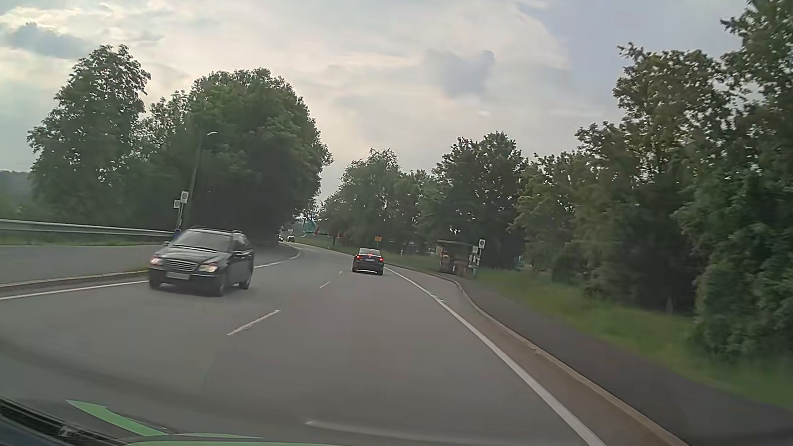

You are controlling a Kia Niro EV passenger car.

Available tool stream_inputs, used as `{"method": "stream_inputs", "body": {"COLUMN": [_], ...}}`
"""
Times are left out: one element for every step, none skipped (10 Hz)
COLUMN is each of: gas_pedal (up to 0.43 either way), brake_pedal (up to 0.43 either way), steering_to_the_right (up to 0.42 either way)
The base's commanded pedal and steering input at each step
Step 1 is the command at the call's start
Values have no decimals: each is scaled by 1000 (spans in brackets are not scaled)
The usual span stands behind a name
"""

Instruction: Follow the waypoints while adhering to traffic rules and regulations

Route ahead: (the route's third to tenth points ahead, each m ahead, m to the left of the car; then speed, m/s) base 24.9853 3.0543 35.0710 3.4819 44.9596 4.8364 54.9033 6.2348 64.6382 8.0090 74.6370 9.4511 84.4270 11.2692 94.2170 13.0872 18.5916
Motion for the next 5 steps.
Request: {"method": "stream_inputs", "body": {"gas_pedal": [0, 0, 0, 0, 0], "brake_pedal": [220, 220, 220, 220, 220], "steering_to_the_right": [-15, -15, -15, -15, -15]}}
